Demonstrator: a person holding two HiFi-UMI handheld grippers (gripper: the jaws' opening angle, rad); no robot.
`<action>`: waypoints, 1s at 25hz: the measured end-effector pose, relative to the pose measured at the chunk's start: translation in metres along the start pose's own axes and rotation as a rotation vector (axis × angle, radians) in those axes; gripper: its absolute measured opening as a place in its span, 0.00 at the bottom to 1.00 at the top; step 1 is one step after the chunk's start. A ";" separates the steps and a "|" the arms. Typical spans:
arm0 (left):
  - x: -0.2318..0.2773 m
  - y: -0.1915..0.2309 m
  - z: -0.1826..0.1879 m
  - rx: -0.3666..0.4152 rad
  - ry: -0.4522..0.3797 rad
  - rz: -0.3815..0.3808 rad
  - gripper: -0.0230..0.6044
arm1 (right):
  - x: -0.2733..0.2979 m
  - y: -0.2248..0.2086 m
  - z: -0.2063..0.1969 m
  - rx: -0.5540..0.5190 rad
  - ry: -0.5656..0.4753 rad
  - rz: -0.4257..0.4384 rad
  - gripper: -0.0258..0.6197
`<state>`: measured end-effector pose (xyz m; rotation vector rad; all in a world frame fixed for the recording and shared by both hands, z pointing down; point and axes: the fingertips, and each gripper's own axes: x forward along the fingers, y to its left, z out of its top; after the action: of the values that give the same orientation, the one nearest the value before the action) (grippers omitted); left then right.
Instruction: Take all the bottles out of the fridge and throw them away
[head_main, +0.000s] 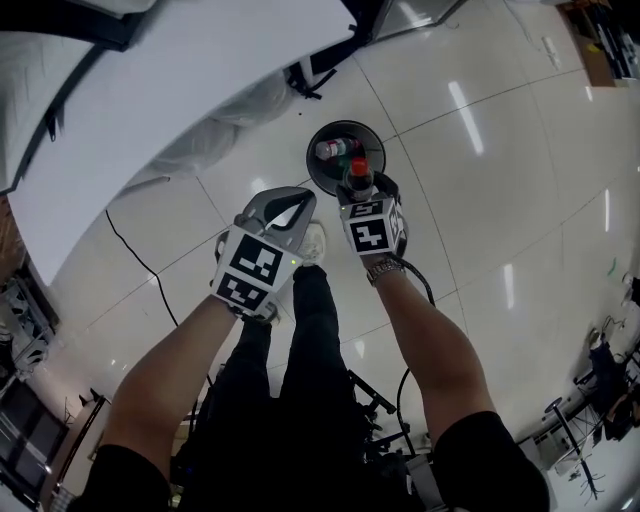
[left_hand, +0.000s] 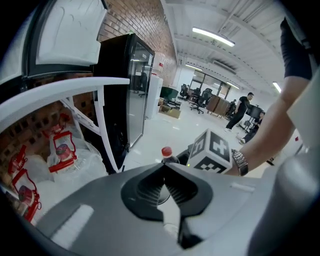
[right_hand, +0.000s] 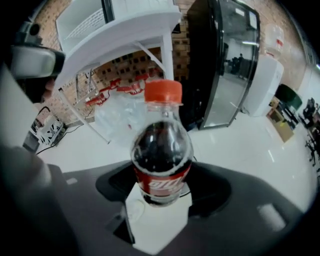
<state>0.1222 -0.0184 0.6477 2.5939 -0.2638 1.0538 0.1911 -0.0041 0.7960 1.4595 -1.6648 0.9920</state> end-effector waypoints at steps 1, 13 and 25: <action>0.004 0.000 -0.006 -0.007 0.008 -0.004 0.04 | 0.009 -0.002 -0.006 -0.003 0.016 0.001 0.52; 0.026 0.013 -0.053 -0.073 0.066 -0.004 0.04 | 0.080 -0.010 -0.050 -0.019 0.162 0.014 0.52; 0.022 0.016 -0.055 -0.097 0.060 0.002 0.04 | 0.079 0.000 -0.041 0.006 0.142 0.033 0.52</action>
<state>0.0981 -0.0143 0.7038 2.4729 -0.2957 1.0898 0.1827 -0.0041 0.8848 1.3370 -1.5892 1.0937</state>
